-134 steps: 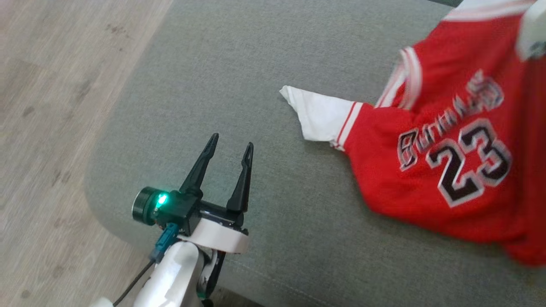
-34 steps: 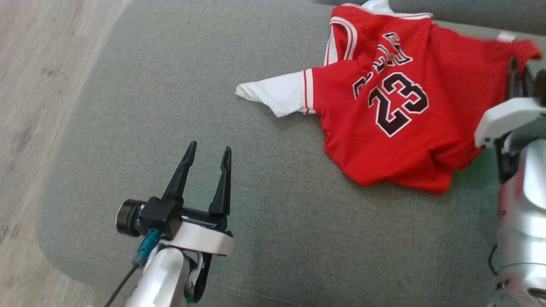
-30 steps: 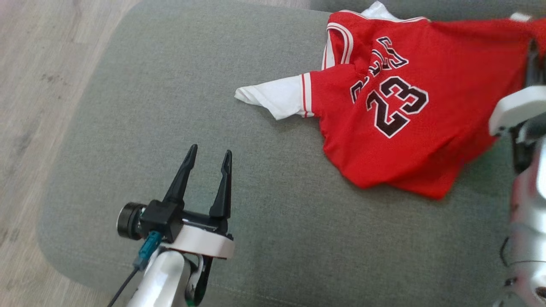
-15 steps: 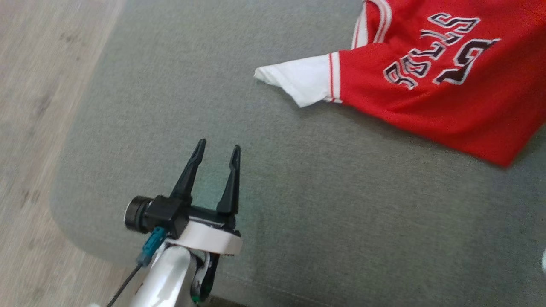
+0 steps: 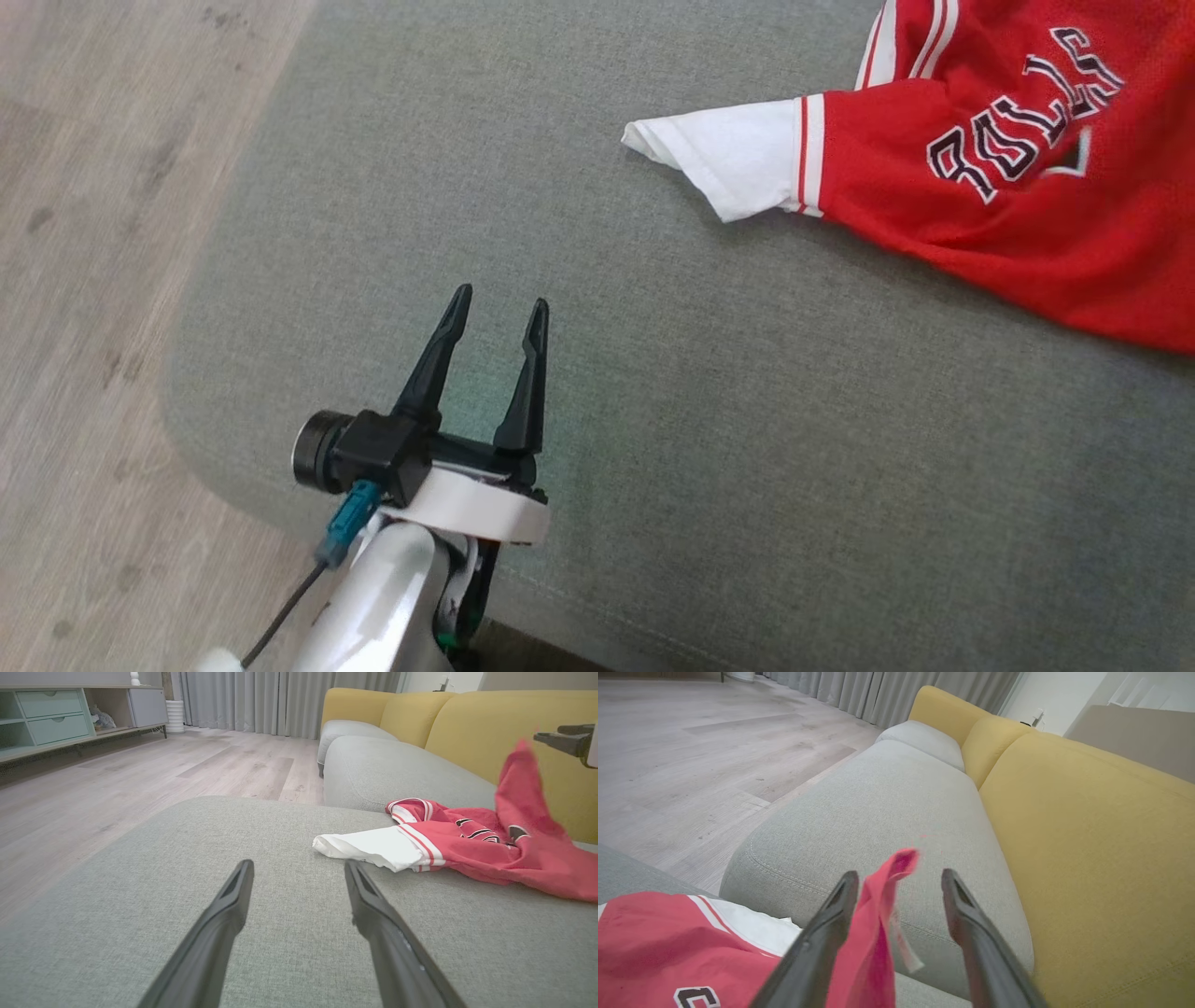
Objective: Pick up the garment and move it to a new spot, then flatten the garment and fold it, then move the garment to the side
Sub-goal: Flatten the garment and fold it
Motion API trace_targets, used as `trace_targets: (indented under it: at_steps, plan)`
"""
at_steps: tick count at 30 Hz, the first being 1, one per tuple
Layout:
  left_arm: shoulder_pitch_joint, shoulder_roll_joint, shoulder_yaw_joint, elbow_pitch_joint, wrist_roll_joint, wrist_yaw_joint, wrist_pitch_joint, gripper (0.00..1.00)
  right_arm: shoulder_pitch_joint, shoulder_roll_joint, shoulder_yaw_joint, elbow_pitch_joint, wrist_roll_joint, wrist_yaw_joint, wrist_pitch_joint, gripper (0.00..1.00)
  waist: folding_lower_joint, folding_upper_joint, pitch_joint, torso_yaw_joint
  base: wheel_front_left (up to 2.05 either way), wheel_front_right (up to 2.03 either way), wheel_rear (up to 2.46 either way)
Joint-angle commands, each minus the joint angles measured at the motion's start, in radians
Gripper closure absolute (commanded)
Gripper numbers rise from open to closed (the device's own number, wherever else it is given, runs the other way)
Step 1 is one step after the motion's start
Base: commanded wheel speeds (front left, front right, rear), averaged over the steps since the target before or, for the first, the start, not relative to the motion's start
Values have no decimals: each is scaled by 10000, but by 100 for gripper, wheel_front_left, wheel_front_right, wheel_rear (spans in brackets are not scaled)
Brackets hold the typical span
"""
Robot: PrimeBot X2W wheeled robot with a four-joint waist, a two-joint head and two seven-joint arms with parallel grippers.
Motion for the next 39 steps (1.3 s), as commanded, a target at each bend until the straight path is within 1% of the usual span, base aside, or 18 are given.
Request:
trace_targets:
  at_steps: [1,3,7,11,15,18,21,25,30,32,35,39]
  plan:
    - [-305,76,256,-293,-37,54,-95,0,-322,115,63,-258,-61,65,-162,0,-2,0,-38,-27,0,0,0]
    - [-283,76,308,-250,23,73,-95,0,-159,304,-95,203,-44,65,-550,0,-2,0,-176,-173,0,0,0]
    - [-204,76,482,-146,214,38,-95,0,193,747,-411,416,-15,65,-1156,0,-2,0,-522,-527,0,0,0]
    - [-85,76,712,-78,404,-6,-95,0,677,1521,-737,362,189,65,-1962,0,-2,0,-1035,-954,0,0,0]
    - [68,76,1037,-23,615,-46,-95,0,1211,2311,-806,152,793,65,-2505,0,-2,0,-1555,-1423,0,0,0]
    - [197,76,1227,36,757,-103,-95,0,1786,2611,-557,-200,1574,65,-2657,0,-2,0,-1942,-1703,0,0,0]
    - [341,76,1387,61,850,-131,-95,0,2685,2697,-1,-1026,2630,65,-2685,0,-2,0,-2246,-1947,0,0,0]
    - [540,76,1515,73,913,-160,-95,0,4481,2708,920,-2312,4348,65,-2690,0,-2,0,-2533,-2214,0,0,0]
    - [834,76,1615,51,955,-149,-95,0,6845,2710,1530,-3875,5543,65,-2691,0,-2,0,-2763,-2525,0,0,0]
    - [963,76,1643,59,972,-168,-95,0,7665,2710,1783,-4312,5749,65,-2692,0,-2,0,-2814,-2623,0,0,0]
    - [1127,76,1684,115,910,-211,-95,0,8612,2711,2070,-4627,6048,65,-2692,0,-2,0,-2861,-2738,0,0,0]
    - [1172,76,1710,149,809,-239,-95,0,9086,2711,2245,-4702,6062,65,-2692,0,-2,0,-2810,-2798,0,0,0]
